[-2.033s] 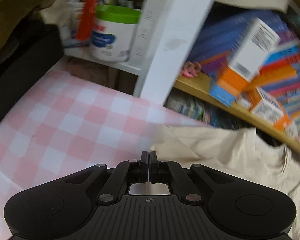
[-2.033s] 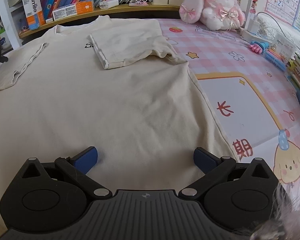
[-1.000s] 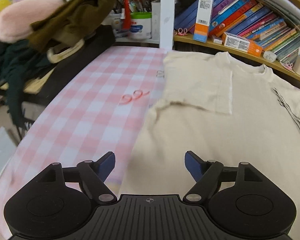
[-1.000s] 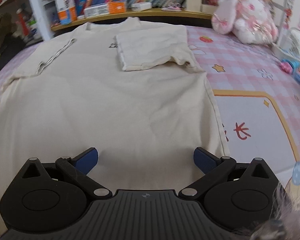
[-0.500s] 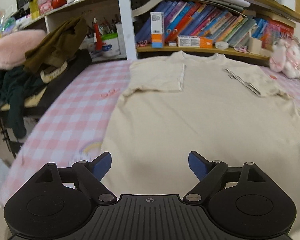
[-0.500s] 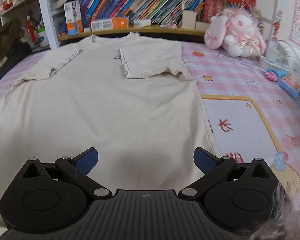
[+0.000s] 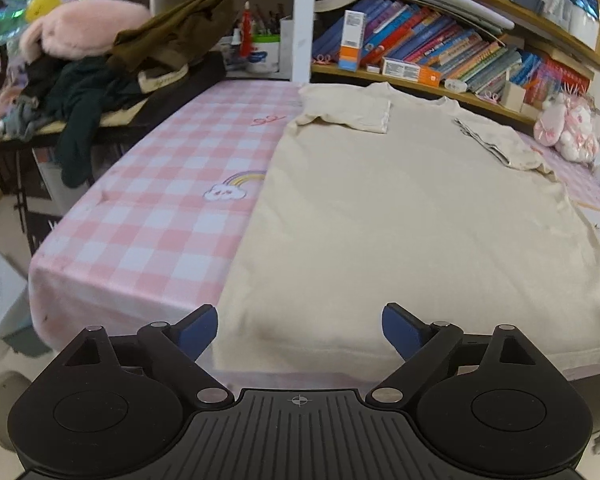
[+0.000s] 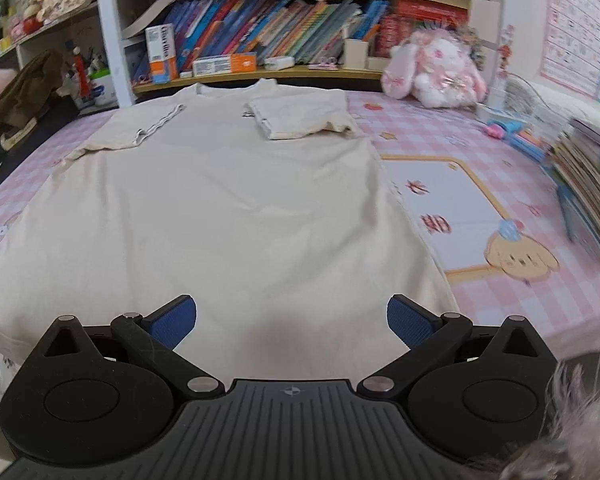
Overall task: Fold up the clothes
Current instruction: 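Move both open grippers to the hem of the folded shirt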
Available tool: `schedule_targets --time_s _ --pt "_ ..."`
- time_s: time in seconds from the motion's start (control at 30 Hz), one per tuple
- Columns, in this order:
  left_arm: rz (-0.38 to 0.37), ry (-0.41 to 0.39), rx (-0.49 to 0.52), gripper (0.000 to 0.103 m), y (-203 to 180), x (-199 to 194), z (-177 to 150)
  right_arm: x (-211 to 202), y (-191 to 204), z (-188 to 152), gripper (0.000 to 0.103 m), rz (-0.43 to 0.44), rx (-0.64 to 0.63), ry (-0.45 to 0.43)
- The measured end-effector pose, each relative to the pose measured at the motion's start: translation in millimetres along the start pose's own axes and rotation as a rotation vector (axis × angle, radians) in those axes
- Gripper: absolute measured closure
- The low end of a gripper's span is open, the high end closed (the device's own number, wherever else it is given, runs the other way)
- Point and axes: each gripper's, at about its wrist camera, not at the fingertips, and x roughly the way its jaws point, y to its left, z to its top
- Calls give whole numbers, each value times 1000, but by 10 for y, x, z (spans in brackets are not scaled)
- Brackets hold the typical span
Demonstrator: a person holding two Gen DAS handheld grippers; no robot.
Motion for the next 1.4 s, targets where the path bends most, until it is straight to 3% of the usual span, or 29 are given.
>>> schedule_targets --time_s 0.2,0.23,0.27,0.37,0.53,0.7,0.8,1.13,1.4 --pt "-23 20 -38 13 226 -7 -49 -109 -64 -76 2 -2 51 8" --pt "-37 28 -35 14 270 16 -51 -127 -83 -80 2 -1 56 8" --pt "-50 36 -33 23 314 40 -52 -144 -108 -88 2 0 59 10" --pt "-88 77 -43 38 461 144 -39 -173 -224 -110 15 15 74 31" --pt "-158 137 -94 40 716 331 44 -189 -567 -145 37 16 128 100" --pt "-240 193 -202 39 962 527 129 -115 -1029 -150 42 31 260 204" --pt "-276 232 -276 37 1068 640 161 -22 -1229 -139 42 53 320 256" --pt "-348 318 -400 33 1250 839 174 390 -1442 59 41 176 292 415" --pt "-370 343 -451 33 1249 882 162 588 -1658 61 35 274 414 507"
